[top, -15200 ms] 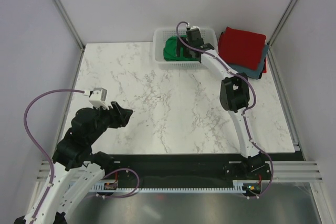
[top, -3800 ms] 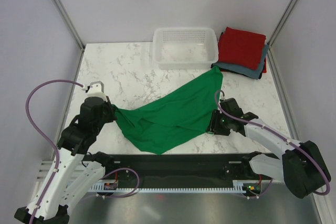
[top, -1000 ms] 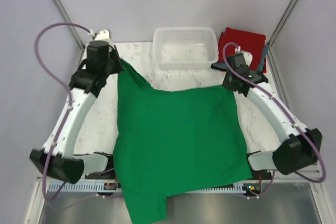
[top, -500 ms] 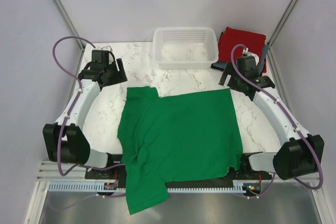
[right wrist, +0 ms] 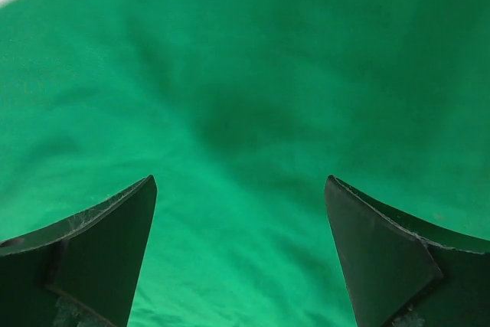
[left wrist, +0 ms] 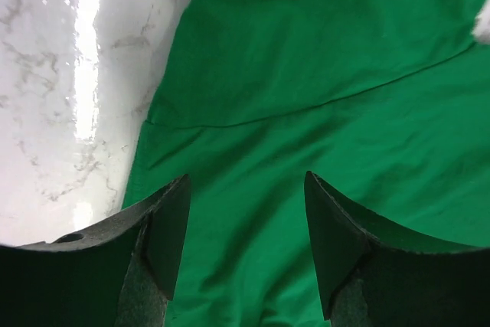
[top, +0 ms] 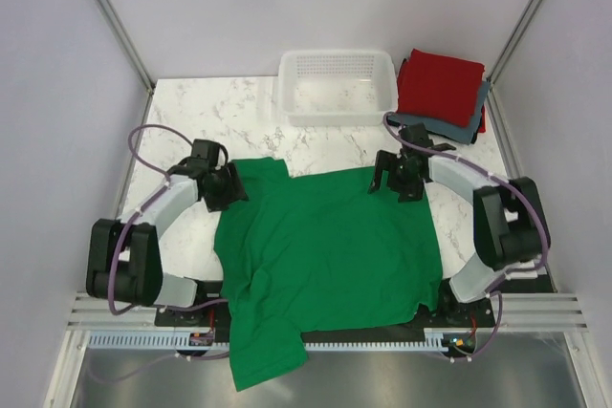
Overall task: Fold and stack the t-shirts
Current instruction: Flatten the tshirt out
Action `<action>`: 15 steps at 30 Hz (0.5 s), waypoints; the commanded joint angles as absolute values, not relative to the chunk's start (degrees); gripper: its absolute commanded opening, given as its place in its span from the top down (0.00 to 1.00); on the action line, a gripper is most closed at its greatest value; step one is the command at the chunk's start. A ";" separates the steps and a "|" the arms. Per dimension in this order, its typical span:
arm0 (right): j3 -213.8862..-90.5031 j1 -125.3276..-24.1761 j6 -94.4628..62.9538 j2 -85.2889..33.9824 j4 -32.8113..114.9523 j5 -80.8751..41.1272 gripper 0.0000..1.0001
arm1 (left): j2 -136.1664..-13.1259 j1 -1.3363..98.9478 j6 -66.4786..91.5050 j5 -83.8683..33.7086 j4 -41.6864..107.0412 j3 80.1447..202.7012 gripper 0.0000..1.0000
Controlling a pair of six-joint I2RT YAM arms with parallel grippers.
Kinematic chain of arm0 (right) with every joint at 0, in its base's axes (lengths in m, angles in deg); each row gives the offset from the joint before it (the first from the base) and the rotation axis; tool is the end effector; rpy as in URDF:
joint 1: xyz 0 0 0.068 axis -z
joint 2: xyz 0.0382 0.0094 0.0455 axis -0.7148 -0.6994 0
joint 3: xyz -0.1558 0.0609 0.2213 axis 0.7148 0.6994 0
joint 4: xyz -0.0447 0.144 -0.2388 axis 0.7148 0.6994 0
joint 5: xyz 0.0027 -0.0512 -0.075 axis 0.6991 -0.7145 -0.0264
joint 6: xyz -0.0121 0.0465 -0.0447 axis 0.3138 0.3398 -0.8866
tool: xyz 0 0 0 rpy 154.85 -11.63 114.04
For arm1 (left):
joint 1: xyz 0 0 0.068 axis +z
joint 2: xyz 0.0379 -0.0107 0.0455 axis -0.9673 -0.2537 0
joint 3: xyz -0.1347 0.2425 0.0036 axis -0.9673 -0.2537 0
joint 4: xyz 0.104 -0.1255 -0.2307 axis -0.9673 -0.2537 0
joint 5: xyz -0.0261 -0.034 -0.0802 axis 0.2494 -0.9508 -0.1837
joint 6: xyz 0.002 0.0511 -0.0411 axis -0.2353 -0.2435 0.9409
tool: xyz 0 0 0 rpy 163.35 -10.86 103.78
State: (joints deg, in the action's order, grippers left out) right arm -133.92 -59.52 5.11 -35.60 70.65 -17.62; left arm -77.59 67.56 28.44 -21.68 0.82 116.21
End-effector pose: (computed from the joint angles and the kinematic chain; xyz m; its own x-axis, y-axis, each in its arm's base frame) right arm 0.3236 0.0892 0.1719 -0.9157 0.2449 -0.3188 0.1301 0.9309 0.3413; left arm 0.2825 -0.0428 0.1789 -0.8505 -0.3486 -0.3938 -0.2457 0.9254 -0.2886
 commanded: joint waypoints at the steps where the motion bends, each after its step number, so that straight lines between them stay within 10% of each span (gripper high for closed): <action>1: -137.72 -59.69 3.19 -42.03 68.69 -15.38 0.02 | -82.88 66.87 33.45 -21.48 6.13 116.80 0.32; 15: -159.77 -52.14 4.59 -67.34 69.21 -15.64 0.02 | -113.13 66.87 32.05 -22.18 4.58 141.56 0.34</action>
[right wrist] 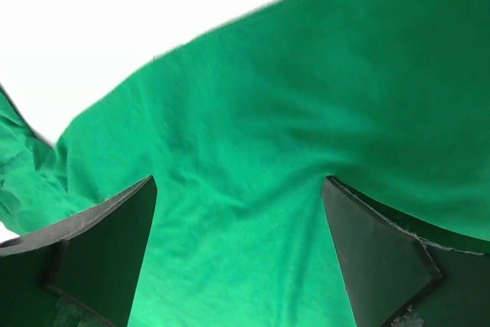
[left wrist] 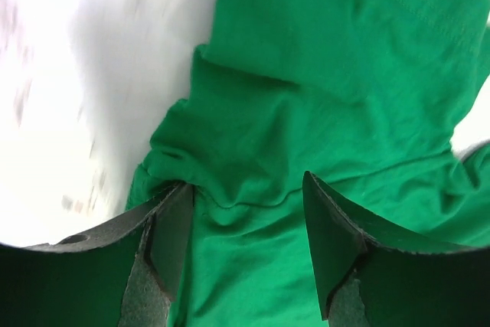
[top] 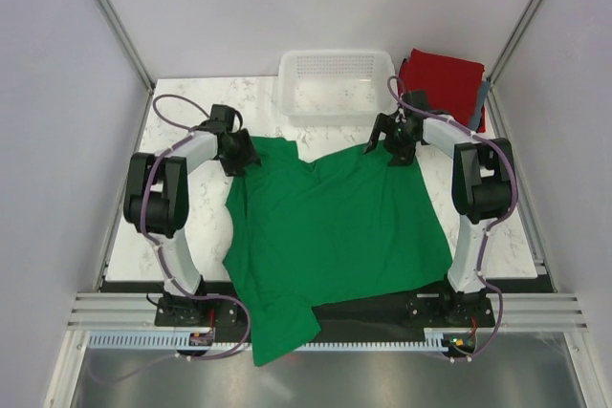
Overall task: Fold and stack the t-shirts
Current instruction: Flatten the tshirt out
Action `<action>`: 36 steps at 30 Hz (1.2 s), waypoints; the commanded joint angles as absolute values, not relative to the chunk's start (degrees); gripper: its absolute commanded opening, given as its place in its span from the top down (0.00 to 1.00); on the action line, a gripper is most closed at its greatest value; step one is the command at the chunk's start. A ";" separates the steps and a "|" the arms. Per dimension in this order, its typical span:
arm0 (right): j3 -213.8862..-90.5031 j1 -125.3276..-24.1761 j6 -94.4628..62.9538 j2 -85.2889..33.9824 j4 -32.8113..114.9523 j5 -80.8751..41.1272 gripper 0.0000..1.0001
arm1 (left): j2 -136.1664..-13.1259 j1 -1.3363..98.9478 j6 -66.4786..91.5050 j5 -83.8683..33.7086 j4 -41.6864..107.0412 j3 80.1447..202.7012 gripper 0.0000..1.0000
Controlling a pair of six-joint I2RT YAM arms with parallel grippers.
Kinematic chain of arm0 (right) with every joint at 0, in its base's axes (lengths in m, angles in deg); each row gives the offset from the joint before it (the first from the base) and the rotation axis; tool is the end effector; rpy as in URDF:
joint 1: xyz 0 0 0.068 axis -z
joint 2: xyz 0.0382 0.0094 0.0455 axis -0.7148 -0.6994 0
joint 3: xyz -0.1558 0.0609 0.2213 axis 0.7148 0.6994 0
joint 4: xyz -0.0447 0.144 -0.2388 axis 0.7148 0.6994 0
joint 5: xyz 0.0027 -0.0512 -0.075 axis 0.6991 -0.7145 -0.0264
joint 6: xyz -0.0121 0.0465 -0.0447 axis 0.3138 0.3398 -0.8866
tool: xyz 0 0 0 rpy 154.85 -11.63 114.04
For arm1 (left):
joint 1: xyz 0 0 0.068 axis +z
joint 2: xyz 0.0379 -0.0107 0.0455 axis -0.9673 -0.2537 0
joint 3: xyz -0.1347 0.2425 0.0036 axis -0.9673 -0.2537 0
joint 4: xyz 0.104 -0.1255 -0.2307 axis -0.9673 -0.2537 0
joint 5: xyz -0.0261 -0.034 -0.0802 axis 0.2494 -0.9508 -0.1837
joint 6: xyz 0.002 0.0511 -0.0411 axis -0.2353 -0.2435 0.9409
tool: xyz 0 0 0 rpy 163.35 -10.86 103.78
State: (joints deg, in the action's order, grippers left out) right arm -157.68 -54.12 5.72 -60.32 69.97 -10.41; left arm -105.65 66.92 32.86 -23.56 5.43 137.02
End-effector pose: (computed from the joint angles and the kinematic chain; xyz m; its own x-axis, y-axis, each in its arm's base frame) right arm 0.4374 0.0807 0.1421 -0.9107 0.3219 -0.2589 0.1856 0.8787 0.4398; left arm 0.3924 -0.0639 0.1389 -0.8570 -0.4044 -0.3192 -0.3028 0.8967 -0.3229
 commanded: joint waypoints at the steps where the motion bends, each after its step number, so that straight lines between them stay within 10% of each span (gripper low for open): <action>1: -160.92 -51.78 4.59 -67.88 69.56 -16.43 0.02 | -114.80 66.87 31.79 -21.66 3.60 146.63 0.34; 12: -164.10 -49.58 4.85 -61.66 72.72 -21.01 0.02 | -116.15 66.78 28.27 -18.50 -5.99 164.97 0.33; 24: -150.79 -50.46 2.04 -35.04 81.17 -19.16 0.02 | -65.82 56.78 30.72 -11.73 -14.83 131.85 0.32; 36: -114.73 -50.72 15.93 10.51 83.62 -23.65 0.02 | -46.70 25.94 57.60 -13.66 -25.41 112.42 0.39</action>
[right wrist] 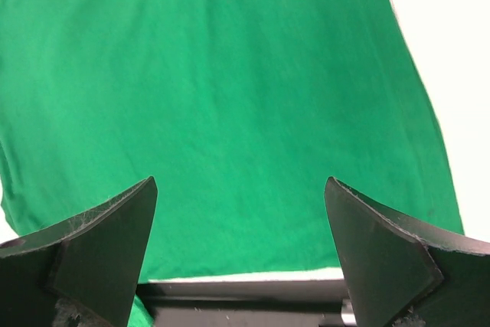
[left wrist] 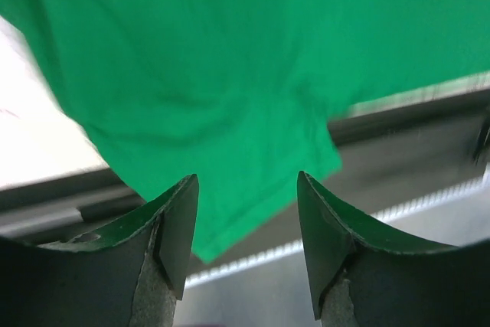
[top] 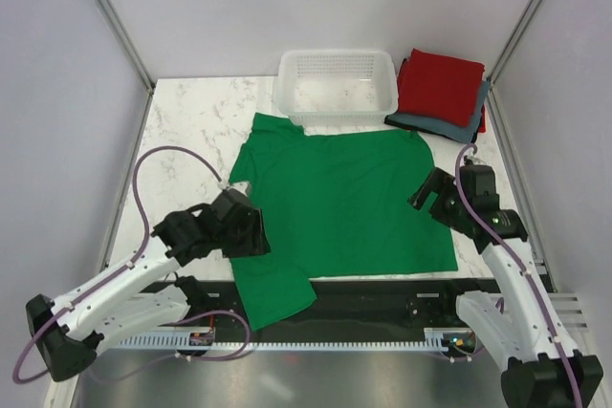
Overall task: Fold and stack the t-shirts
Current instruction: Flatten the tshirt out
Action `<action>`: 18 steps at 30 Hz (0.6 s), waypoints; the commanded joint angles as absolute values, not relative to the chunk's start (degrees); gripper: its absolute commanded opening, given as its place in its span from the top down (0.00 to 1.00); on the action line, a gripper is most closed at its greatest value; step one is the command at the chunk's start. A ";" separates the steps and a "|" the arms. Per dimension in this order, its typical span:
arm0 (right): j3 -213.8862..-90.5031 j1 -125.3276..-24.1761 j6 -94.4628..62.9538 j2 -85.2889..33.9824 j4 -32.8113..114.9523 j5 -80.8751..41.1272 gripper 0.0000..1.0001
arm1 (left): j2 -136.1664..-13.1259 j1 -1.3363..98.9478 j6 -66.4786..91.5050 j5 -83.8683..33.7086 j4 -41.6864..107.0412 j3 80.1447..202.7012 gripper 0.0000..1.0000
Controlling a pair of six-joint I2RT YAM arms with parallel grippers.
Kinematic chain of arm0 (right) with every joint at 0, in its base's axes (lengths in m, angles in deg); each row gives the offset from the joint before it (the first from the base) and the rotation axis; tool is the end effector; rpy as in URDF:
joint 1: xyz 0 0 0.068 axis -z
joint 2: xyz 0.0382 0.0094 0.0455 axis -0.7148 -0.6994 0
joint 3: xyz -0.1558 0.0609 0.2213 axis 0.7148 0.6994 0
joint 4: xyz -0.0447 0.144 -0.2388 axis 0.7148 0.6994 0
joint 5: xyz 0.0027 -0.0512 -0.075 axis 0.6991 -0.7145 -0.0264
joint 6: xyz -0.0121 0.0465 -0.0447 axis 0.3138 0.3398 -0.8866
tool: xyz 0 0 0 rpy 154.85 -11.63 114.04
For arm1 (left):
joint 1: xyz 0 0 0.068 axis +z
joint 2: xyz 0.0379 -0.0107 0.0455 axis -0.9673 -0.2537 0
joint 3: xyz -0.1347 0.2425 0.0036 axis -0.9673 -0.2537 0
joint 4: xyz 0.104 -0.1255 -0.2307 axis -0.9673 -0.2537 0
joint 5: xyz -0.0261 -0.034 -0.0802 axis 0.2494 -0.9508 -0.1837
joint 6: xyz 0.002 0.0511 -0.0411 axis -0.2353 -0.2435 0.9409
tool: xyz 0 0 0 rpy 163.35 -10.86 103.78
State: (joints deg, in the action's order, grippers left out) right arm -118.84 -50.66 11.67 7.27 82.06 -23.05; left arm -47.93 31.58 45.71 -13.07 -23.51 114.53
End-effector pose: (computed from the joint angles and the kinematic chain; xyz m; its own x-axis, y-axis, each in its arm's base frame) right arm 0.1964 0.0214 0.2536 -0.6855 0.5027 -0.5267 0.2973 0.8536 0.4278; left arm 0.1327 -0.1223 0.2536 -0.9006 -0.1111 -0.4203 0.0424 0.9397 -0.3393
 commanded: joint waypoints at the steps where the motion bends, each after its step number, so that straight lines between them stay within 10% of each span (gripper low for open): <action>1: -113.92 -50.81 15.93 11.04 84.06 -22.95 0.02 | -47.83 20.95 59.28 -12.61 -25.59 111.89 0.39; 18: -112.86 -50.81 13.20 9.02 84.42 -19.43 0.02 | -52.93 6.05 70.72 -16.11 -20.68 98.79 0.25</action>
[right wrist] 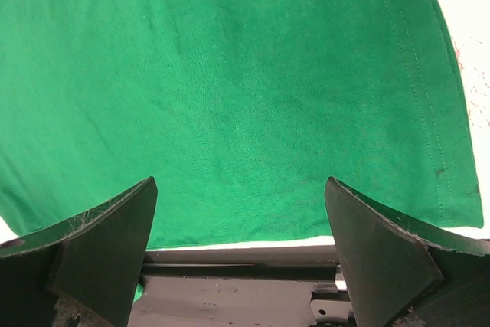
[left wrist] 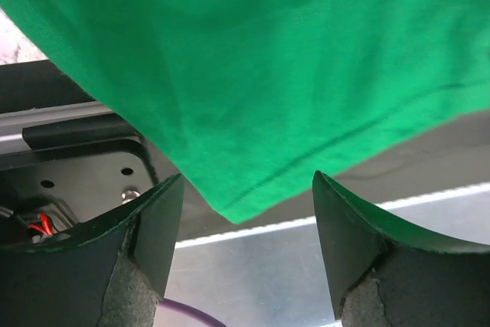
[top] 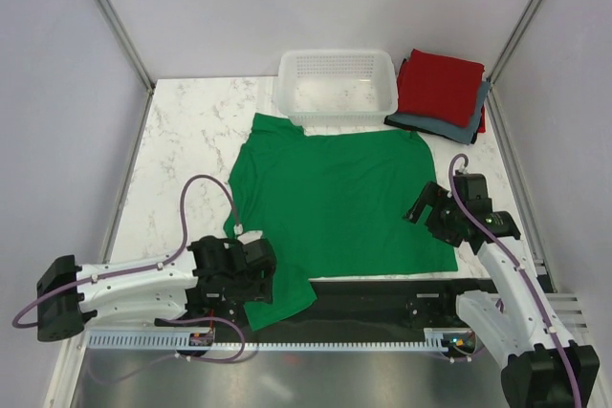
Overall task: Fold and stack the t-shirts
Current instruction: Flatten the tshirt out, then fold the tshirt
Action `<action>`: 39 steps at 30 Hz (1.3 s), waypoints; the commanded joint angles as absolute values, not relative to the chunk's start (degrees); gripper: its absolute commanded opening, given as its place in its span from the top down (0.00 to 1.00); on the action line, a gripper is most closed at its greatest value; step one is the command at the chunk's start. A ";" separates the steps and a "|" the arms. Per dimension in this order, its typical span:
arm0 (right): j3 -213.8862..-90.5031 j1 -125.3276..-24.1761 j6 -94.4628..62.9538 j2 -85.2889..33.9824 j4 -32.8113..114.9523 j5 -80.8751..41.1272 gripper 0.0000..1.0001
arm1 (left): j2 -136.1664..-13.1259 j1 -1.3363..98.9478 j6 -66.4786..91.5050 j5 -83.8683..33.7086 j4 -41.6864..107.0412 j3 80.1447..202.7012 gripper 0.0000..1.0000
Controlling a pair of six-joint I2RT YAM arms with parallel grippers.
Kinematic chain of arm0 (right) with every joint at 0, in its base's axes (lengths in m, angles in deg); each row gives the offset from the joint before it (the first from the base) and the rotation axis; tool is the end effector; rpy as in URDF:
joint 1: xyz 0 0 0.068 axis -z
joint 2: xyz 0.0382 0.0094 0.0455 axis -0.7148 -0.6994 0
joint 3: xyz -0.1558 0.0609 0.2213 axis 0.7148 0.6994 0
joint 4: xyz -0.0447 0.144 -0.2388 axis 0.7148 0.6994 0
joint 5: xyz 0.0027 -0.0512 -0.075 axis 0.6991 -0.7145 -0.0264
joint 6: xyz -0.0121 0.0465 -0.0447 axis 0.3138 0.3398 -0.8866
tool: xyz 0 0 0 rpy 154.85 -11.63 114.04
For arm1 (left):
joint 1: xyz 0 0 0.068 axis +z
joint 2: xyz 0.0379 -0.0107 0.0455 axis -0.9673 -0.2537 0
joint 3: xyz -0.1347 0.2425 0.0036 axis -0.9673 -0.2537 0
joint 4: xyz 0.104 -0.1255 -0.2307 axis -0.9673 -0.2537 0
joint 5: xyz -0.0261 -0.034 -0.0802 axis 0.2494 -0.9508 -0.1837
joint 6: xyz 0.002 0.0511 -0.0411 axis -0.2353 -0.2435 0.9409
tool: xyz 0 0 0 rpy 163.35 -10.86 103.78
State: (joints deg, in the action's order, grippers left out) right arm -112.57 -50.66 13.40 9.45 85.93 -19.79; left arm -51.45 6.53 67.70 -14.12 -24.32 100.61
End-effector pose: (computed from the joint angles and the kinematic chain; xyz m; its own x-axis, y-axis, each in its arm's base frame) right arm 0.1765 0.0225 0.2166 -0.7595 0.5173 -0.3943 0.3499 0.8359 0.4228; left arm 0.0593 -0.1458 0.1652 -0.9902 0.0143 -0.1391 0.0433 0.9771 -0.2082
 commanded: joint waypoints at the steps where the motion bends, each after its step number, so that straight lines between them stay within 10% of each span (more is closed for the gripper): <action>1: -112.77 -50.81 13.38 8.93 84.07 -19.52 0.02 | -53.64 5.96 70.54 -16.29 -20.06 98.52 0.24; 9: -111.10 -50.81 13.47 5.77 81.00 -19.60 0.02 | -62.60 5.52 68.87 -20.07 -10.48 95.54 0.30; 17: -110.23 -50.90 14.78 5.86 79.51 -22.68 0.02 | -68.84 5.52 67.47 -16.99 -7.39 97.81 0.98; 28: -110.57 -51.07 15.58 -11.96 67.91 -16.27 0.02 | -62.35 13.77 60.10 -5.13 -13.90 104.41 0.98; 39: -137.79 -52.82 9.97 -47.01 62.80 -10.92 0.02 | -56.10 31.52 48.66 -6.18 -12.58 106.52 0.98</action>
State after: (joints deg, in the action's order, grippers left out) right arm -131.21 -51.32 14.10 -39.57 67.24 -13.28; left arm -56.69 29.13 54.49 -7.87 -14.38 103.89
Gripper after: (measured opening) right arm 0.982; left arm 0.029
